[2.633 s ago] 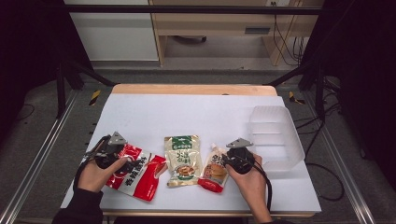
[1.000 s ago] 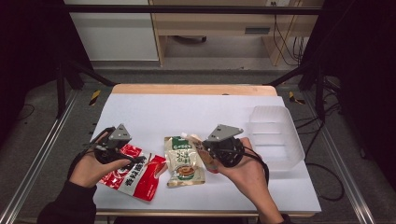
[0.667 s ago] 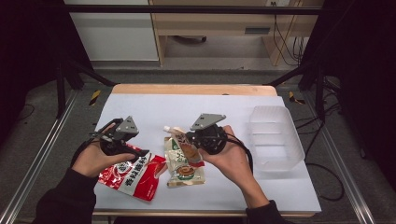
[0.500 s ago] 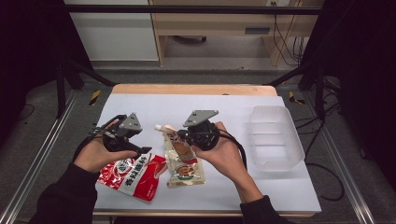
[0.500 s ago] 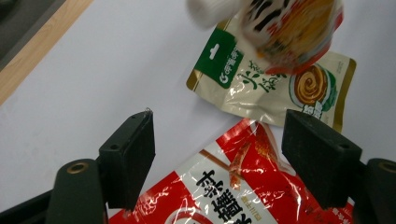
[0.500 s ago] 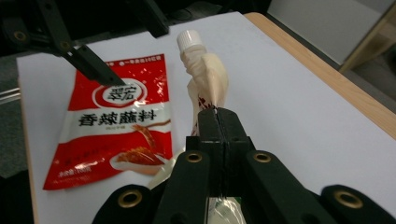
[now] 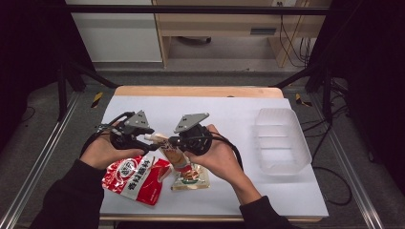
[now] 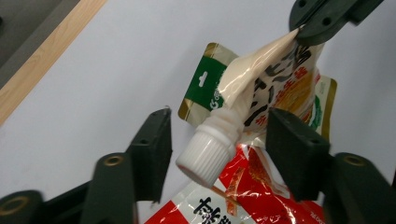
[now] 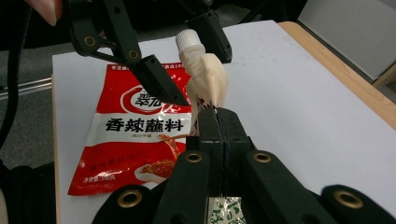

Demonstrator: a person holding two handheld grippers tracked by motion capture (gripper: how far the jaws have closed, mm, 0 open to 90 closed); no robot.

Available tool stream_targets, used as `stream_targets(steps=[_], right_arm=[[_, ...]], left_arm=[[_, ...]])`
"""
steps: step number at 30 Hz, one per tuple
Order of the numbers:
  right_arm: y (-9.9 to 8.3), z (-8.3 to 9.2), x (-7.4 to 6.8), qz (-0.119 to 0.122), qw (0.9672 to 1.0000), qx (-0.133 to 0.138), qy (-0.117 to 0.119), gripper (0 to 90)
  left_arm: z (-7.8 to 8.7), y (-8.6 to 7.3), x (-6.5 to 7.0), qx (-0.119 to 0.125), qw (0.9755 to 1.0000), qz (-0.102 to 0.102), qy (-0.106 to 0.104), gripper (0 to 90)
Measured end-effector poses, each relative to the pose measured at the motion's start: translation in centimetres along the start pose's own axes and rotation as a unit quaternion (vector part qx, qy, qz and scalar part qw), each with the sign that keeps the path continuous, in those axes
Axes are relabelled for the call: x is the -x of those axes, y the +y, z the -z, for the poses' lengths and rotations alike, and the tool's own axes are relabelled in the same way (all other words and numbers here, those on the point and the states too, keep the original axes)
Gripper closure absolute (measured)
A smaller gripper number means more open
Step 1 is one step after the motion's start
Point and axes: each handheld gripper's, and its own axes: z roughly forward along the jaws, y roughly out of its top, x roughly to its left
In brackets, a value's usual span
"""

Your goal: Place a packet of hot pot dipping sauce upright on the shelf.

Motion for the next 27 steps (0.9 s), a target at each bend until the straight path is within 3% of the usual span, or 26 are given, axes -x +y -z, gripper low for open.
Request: stream_targets(steps=[5, 8, 13, 19, 25, 27], right_arm=[[-0.2, -0.1, 0.2, -0.006, 0.9999, 0.006, 0.008, 90.0], [-0.5, 0.0, 0.2, -0.010, 0.9998, 0.011, 0.011, 90.0], [-1.2, 0.3, 0.2, -0.011, 0.9999, 0.009, -0.003, 90.0], [-1.4, 1.0, 0.5, -0.008, 0.9999, 0.007, -0.013, 89.3], [-1.4, 2.1, 1.0, 0.003, 0.9994, -0.017, -0.029, 87.6], [-1.4, 2.2, 1.1, 0.005, 0.9994, -0.020, -0.029, 87.4]], left_arm=[[-0.1, -0.1, -0.5, 0.003, 0.9999, 0.008, -0.011, 57.6], [-0.2, -0.1, -0.4, -0.001, 0.9999, 0.008, -0.014, 61.0], [-0.4, 0.4, 0.2, -0.009, 0.9995, 0.000, -0.029, 70.1], [-0.2, 1.7, 0.5, -0.011, 0.9995, -0.002, -0.029, 71.9], [0.2, 4.3, 0.7, -0.027, 0.9987, -0.027, -0.033, 72.7], [0.2, 4.7, 0.9, -0.026, 0.9986, -0.028, -0.036, 72.8]])
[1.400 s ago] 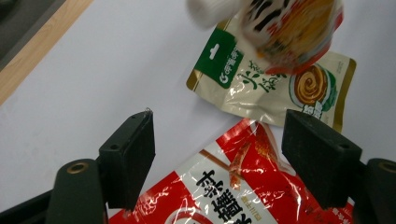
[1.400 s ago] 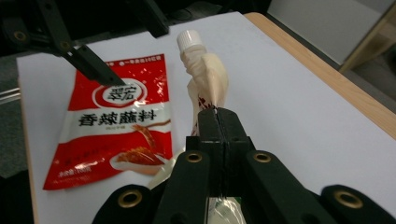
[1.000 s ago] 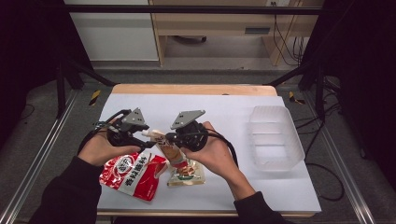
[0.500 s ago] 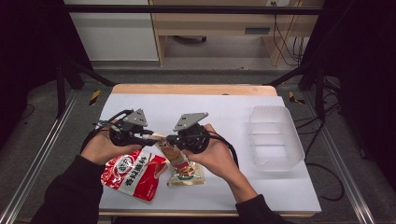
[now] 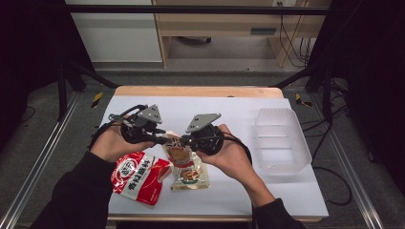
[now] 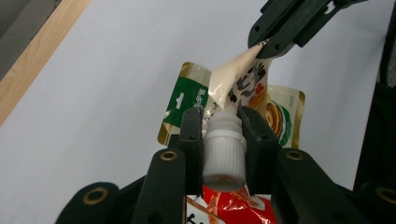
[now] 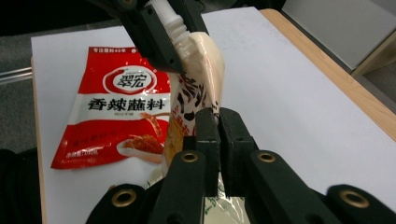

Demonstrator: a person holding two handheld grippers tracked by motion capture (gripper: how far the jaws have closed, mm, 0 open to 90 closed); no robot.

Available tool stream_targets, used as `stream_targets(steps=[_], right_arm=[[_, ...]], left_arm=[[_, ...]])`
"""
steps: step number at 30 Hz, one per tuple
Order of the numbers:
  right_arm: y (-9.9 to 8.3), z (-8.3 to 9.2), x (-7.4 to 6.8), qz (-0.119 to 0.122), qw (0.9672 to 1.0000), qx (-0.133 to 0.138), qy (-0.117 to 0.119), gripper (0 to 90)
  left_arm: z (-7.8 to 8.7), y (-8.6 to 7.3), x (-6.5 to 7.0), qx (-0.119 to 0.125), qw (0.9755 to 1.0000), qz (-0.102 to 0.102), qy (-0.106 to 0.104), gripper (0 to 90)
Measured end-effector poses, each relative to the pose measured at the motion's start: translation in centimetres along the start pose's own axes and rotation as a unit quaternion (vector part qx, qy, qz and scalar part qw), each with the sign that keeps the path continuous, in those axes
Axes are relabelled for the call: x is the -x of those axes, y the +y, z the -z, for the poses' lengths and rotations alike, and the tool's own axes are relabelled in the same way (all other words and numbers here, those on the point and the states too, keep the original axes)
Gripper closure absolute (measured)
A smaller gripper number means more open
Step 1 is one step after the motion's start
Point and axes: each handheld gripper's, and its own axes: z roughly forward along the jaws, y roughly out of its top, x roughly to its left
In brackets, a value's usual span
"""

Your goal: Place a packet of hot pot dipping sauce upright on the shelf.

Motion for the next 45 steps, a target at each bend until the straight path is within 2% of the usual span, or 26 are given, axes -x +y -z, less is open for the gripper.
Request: stream_targets(steps=[6, 7, 8, 9, 15, 16, 17, 18, 19, 20, 23, 24, 25, 26, 27, 28, 30, 31, 34, 38, 43, 44, 45], right_arm=[[0.1, 0.7, 0.8, 0.006, 0.9998, -0.021, 0.002, 84.6], [0.1, 0.8, 1.0, 0.008, 0.9997, -0.024, 0.003, 83.2], [0.2, 1.0, 1.2, 0.020, 0.9993, -0.032, 0.000, 78.5], [0.2, 1.0, 1.2, 0.020, 0.9993, -0.032, 0.000, 78.5], [0.7, 1.3, 1.8, 0.060, 0.9967, -0.054, -0.015, 49.4], [1.0, 1.0, 1.9, 0.073, 0.9952, -0.065, -0.013, 42.3], [1.0, 1.0, 1.9, 0.073, 0.9952, -0.065, -0.013, 42.3], [1.2, 0.6, 2.2, 0.078, 0.9945, -0.070, -0.005, 34.5], [1.2, 0.6, 2.2, 0.078, 0.9945, -0.070, -0.005, 34.5], [1.5, 0.1, 2.5, 0.072, 0.9940, -0.082, 0.007, 32.3], [1.7, -0.3, 2.8, 0.072, 0.9934, -0.086, 0.020, 29.3], [2.0, -0.6, 2.9, 0.066, 0.9935, -0.090, 0.025, 35.1], [2.0, -0.6, 2.9, 0.066, 0.9935, -0.090, 0.025, 35.1], [2.2, -0.9, 3.0, 0.066, 0.9931, -0.092, 0.031, 46.0], [2.2, -0.9, 3.0, 0.066, 0.9931, -0.092, 0.031, 46.0], [2.4, -1.1, 3.0, 0.069, 0.9923, -0.095, 0.039, 55.1], [2.4, -1.2, 2.9, 0.069, 0.9921, -0.097, 0.039, 58.6], [2.5, -1.3, 2.8, 0.073, 0.9914, -0.101, 0.041, 66.3], [2.5, -1.4, 2.7, 0.080, 0.9900, -0.108, 0.043, 81.2], [2.6, -1.1, 2.5, 0.076, 0.9901, -0.109, 0.046, 87.2], [2.9, -0.9, 2.5, 0.071, 0.9893, -0.118, 0.048, 88.4], [3.1, -0.7, 2.6, 0.070, 0.9889, -0.123, 0.046, 88.6], [3.1, -0.7, 2.6, 0.070, 0.9889, -0.123, 0.046, 88.6]], left_arm=[[0.1, 1.4, 0.5, -0.014, 0.9997, -0.018, 0.004, 73.3], [0.0, 1.6, 0.5, -0.016, 0.9997, -0.018, 0.004, 73.4], [-0.1, 1.7, 0.5, -0.018, 0.9996, -0.021, 0.006, 73.4], [-0.1, 1.7, 0.5, -0.018, 0.9996, -0.021, 0.006, 73.5], [-0.2, 1.8, 0.2, -0.013, 0.9997, -0.019, 0.004, 73.5], [-0.3, 1.8, 0.2, -0.012, 0.9997, -0.019, 0.002, 73.5], [-0.3, 1.8, 0.2, -0.012, 0.9997, -0.019, 0.002, 73.5], [-0.3, 1.8, 0.1, -0.014, 0.9996, -0.024, 0.000, 73.5], [-0.3, 1.8, 0.1, -0.014, 0.9996, -0.024, 0.000, 73.5], [-0.4, 1.8, 0.0, -0.012, 0.9996, -0.026, 0.001, 73.5], [-0.4, 1.8, 0.0, -0.011, 0.9996, -0.025, 0.000, 73.5], [-0.4, 1.7, -0.1, -0.011, 0.9996, -0.026, -0.002, 73.4], [-0.4, 1.7, -0.1, -0.011, 0.9996, -0.027, -0.002, 73.4], [-0.4, 1.7, -0.1, -0.011, 0.9996, -0.025, -0.002, 73.4], [-0.4, 1.7, -0.1, -0.011, 0.9996, -0.026, -0.003, 73.4], [-0.5, 1.7, -0.1, -0.011, 0.9996, -0.025, -0.002, 73.4], [-0.5, 1.6, -0.1, -0.010, 0.9997, -0.024, -0.003, 73.4], [-0.5, 1.6, -0.1, -0.010, 0.9997, -0.024, -0.003, 73.4], [-0.6, 1.5, 0.0, -0.007, 0.9997, -0.021, -0.006, 73.4], [-0.6, 1.4, 0.0, 0.000, 0.9998, -0.018, -0.007, 73.1], [-0.6, 1.2, -0.1, 0.007, 0.9999, -0.008, -0.013, 72.2], [-0.7, 1.1, -0.2, 0.011, 0.9999, -0.002, -0.010, 63.0], [-0.7, 1.0, -0.3, 0.013, 0.9999, 0.002, -0.005, 63.0]])
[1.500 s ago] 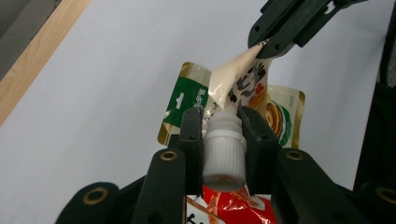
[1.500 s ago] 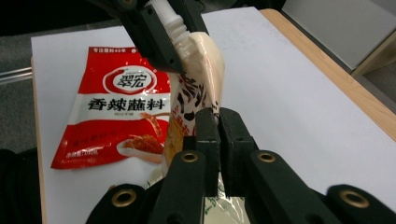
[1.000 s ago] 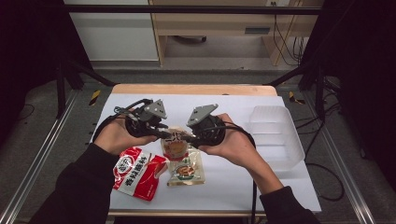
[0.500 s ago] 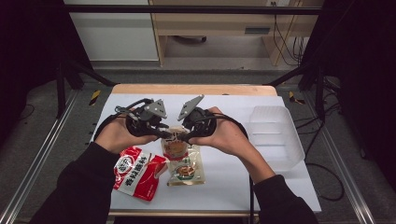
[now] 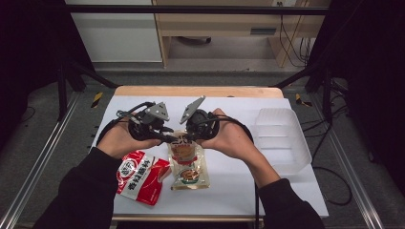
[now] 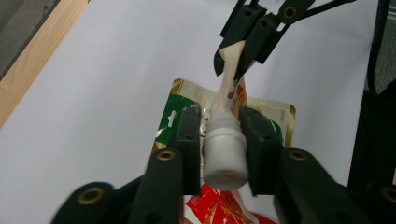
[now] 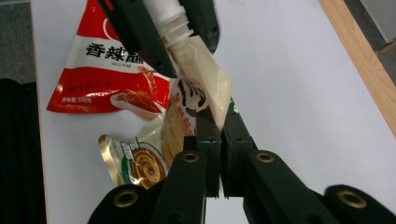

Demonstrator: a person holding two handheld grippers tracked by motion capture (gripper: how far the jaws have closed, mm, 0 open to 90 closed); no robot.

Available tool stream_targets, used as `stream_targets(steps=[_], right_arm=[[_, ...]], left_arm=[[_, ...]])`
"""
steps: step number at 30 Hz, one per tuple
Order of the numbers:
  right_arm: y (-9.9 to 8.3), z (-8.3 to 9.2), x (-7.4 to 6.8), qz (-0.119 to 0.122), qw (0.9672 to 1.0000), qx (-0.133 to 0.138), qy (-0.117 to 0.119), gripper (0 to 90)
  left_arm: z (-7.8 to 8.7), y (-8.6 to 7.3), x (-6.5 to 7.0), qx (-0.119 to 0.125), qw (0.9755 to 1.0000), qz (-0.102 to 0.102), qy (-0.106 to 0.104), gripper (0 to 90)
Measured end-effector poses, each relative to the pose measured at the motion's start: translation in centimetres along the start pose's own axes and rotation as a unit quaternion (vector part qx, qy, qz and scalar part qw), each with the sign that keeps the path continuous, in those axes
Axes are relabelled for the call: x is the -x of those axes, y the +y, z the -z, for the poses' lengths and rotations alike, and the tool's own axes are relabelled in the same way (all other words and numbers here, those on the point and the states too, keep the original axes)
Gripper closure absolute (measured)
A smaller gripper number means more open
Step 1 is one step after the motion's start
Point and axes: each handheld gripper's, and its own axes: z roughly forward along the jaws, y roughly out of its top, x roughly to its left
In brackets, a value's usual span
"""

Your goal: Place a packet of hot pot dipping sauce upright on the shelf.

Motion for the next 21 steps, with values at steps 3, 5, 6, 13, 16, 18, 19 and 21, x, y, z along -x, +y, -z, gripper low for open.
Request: stream_targets(steps=[3, 5, 6, 13, 16, 18, 19, 21], right_arm=[[-0.1, 0.4, 0.4, -0.004, 1.0000, -0.001, -0.005, 88.7], [-0.4, 0.8, 0.8, -0.011, 0.9998, -0.005, -0.013, 88.6], [-0.7, 1.2, 1.2, -0.017, 0.9997, -0.007, -0.018, 88.6], [-1.6, 1.9, 1.8, -0.030, 0.9991, -0.007, -0.030, 88.5], [-2.0, 2.2, 2.0, -0.034, 0.9989, -0.008, -0.032, 88.5], [-2.4, 2.4, 2.2, -0.036, 0.9988, -0.007, -0.034, 88.5], [-2.7, 2.8, 2.4, -0.042, 0.9985, -0.005, -0.035, 88.5], [-2.9, 2.9, 2.5, -0.043, 0.9984, -0.005, -0.036, 88.5]], left_arm=[[0.0, -0.3, -0.1, -0.001, 0.9999, 0.008, 0.008, 51.2], [0.0, -0.5, -0.1, -0.002, 0.9998, 0.013, 0.014, 42.5], [0.1, -0.6, -0.1, -0.004, 0.9998, 0.014, 0.015, 37.6], [0.5, -1.1, -0.2, -0.004, 0.9992, 0.025, 0.031, 28.0], [0.6, -1.3, -0.2, 0.001, 0.9989, 0.029, 0.038, 23.1], [0.6, -1.7, -0.1, 0.004, 0.9984, 0.033, 0.046, 19.6], [0.5, -2.0, -0.1, 0.008, 0.9979, 0.036, 0.052, 17.6], [0.4, -2.3, -0.1, 0.011, 0.9975, 0.040, 0.057, 16.5]])
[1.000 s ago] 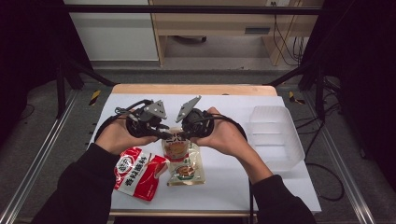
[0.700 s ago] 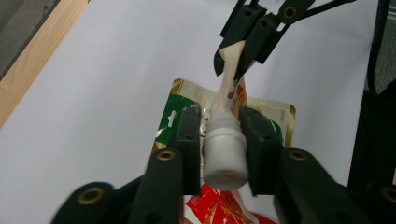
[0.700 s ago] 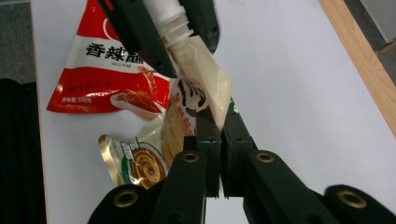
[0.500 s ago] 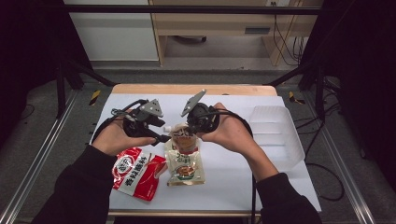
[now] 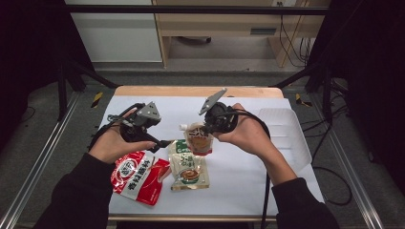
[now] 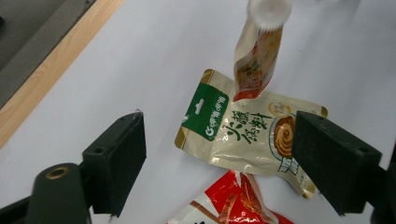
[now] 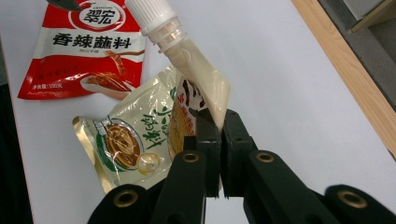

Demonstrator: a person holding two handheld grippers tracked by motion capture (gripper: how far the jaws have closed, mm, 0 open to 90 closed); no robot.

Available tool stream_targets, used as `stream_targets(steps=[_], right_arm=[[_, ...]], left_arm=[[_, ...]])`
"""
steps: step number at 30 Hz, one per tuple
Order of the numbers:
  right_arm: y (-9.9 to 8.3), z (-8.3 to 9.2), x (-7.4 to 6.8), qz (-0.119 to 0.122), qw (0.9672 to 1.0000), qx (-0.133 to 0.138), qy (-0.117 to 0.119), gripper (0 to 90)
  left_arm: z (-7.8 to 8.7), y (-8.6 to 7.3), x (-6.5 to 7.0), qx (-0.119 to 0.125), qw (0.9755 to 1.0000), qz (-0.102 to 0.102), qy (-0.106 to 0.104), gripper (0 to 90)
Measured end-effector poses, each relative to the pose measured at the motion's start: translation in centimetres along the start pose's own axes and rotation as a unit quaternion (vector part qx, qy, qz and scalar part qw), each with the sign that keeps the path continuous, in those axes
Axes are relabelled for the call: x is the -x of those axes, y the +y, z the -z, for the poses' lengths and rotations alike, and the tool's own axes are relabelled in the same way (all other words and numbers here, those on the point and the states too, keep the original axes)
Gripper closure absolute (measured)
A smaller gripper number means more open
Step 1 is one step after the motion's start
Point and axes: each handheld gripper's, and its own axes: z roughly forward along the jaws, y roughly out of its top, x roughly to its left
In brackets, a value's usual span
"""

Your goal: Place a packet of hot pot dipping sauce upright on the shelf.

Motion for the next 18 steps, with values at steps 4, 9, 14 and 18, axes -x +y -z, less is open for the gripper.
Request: stream_targets(steps=[4, 9, 14, 18], right_arm=[[-0.6, 0.8, 0.6, -0.012, 0.9999, 0.008, 0.001, 88.4], [-1.1, 2.0, 1.7, -0.029, 0.9995, 0.011, -0.008, 88.5], [-1.2, 2.9, 2.3, -0.029, 0.9993, 0.015, -0.018, 88.4], [-1.6, 4.3, 3.3, -0.031, 0.9989, 0.021, -0.028, 88.4]], left_arm=[[-0.4, -1.0, -0.1, 0.011, 0.9997, 0.012, 0.015, 13.3], [-1.1, -2.8, -0.2, 0.029, 0.9986, 0.038, 0.024, 12.4], [-1.6, -4.2, -0.1, 0.032, 0.9980, 0.045, 0.031, 12.0], [-2.5, -5.8, 0.2, 0.033, 0.9975, 0.054, 0.032, 11.6]])
